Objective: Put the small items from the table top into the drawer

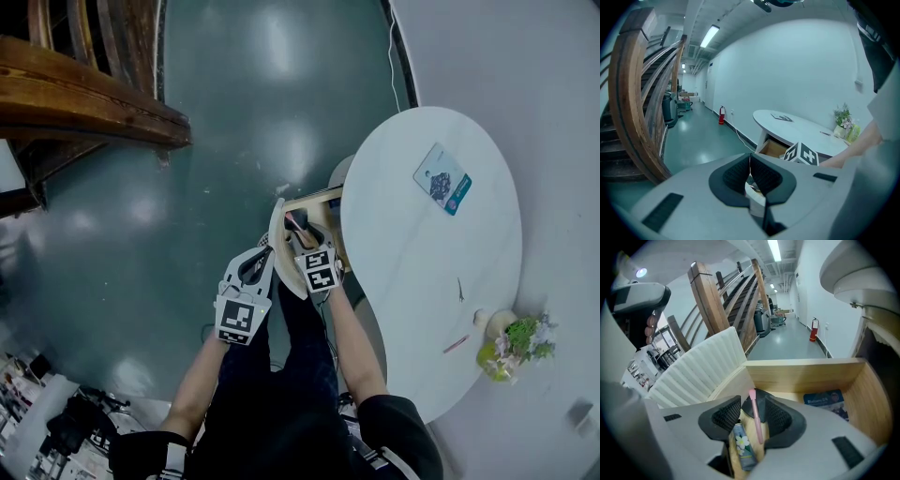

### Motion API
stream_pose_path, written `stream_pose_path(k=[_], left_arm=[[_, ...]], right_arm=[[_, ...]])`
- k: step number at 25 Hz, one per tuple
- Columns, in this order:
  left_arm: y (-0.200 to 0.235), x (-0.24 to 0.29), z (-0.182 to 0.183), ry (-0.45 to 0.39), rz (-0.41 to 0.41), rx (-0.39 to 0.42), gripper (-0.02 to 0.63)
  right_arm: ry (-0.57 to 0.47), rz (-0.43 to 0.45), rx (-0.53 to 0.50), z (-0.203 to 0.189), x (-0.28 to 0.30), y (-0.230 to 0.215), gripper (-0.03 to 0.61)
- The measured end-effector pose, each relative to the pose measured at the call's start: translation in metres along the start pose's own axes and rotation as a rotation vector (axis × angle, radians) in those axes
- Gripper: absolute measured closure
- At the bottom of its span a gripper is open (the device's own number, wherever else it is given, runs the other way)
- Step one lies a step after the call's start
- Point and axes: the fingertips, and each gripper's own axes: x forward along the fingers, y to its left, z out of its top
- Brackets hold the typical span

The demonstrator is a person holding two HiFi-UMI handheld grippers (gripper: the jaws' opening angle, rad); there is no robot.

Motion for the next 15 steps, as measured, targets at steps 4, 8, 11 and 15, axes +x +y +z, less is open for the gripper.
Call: stream_pose_path(k=[4, 8, 11, 15], left_arm=[[0.003, -0.009, 0.008, -0.013, 0.011, 0.005, 0.594], [0.003, -0.023, 0.022, -0.026, 0.021, 0.014, 0.594], [0.005, -0.028, 0.038, -0.052, 0.022, 0.023, 0.594], [0.000, -0.036, 0.065, -0.087, 0.009, 0.054, 0.594]], right_arm=[[-0.012, 0.001, -0.003, 0.011, -0.012, 0.006, 0.420], [-0.041, 0.045, 0.018, 0.025, -0.035, 0.020, 0.424], [-0.091, 0.030, 0.017, 0.046, -0.055, 0.022, 0.470], [-0.166, -0.005, 0.008, 0.075, -0.088, 0.023, 0.518]])
